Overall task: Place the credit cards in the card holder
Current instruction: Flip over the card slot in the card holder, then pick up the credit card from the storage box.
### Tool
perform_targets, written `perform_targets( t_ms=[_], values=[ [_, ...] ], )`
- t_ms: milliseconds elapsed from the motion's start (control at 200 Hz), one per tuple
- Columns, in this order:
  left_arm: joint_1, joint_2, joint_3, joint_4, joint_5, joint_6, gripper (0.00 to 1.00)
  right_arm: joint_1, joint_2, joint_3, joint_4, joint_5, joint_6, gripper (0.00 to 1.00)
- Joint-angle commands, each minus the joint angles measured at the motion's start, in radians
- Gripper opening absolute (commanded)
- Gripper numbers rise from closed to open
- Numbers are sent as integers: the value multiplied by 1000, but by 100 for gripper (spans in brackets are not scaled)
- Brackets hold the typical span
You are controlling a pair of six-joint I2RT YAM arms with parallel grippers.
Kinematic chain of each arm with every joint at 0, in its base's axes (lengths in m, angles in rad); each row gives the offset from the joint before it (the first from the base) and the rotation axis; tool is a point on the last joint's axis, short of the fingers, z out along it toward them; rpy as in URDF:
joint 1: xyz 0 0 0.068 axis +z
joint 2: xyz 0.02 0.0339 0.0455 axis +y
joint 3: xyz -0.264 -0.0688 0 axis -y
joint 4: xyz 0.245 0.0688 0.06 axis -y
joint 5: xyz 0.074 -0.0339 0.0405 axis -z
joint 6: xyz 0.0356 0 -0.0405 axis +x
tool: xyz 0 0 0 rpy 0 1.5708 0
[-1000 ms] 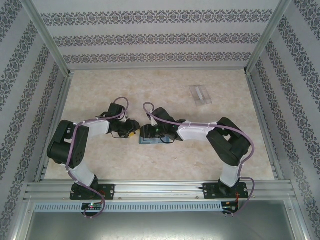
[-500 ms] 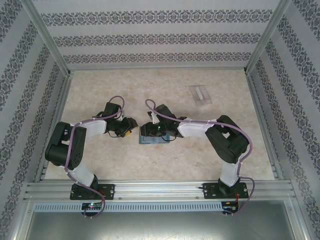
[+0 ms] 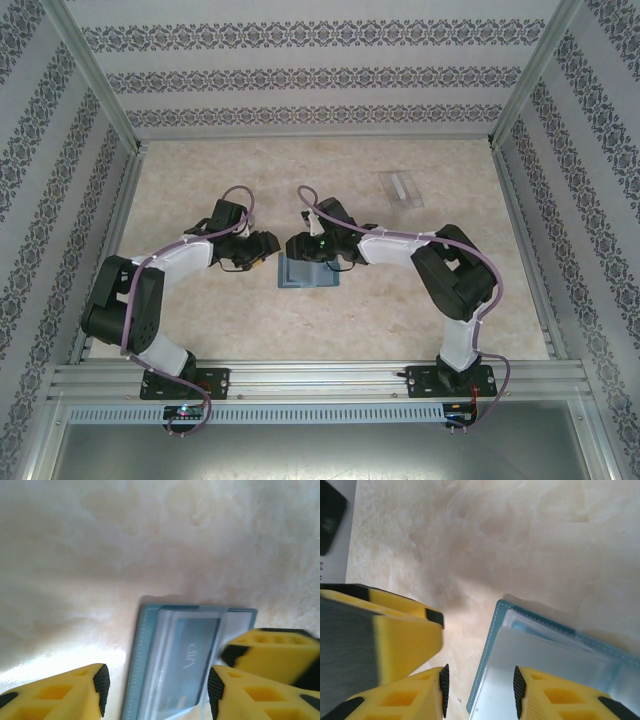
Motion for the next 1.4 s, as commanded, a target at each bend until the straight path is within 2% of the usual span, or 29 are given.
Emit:
perform_targets(
  t_ms=[0,90,165,265,490,640,749,849,944,994,1064,1279,1394],
  values=[
    [4,-31,6,-79,-41,15,58,50,40,5,9,18,-14,40],
    [39,-44,-16,-80,0,-18,58,69,52,0,7,50,-13,40],
    [51,-73,-20,-97,-10,-15,58,76,48,-10,-4,96,-37,40],
    [51,-88,3,-148,-24,17,58,90,5,-35,-48,259,-96,40],
    [51,-104,-19,-142,-24,15,58,82,-178,-22,-56,273,-135,45],
    [46,-116,-43,-97,1,1,58,12,-276,-31,-81,300,-167,48],
    [19,-107,-39,-89,-10,23,57,-99,-327,-37,-129,340,-219,49],
    [-14,-128,-43,-100,-70,33,57,-208,-380,-21,-226,475,-287,49],
    [-21,-121,-45,-97,-90,38,57,-264,-384,36,-338,689,-381,53],
    [-20,-108,-32,-109,-84,43,57,-280,-371,55,-357,784,-428,58],
    [-24,-103,-27,-114,-82,43,57,-306,-338,74,-347,851,-486,65],
    [-35,-103,-16,-149,-110,52,57,-418,-171,214,-408,814,-539,70],
    [-37,-113,-31,-139,-125,48,57,-467,-59,312,-459,695,-571,71]
  ],
)
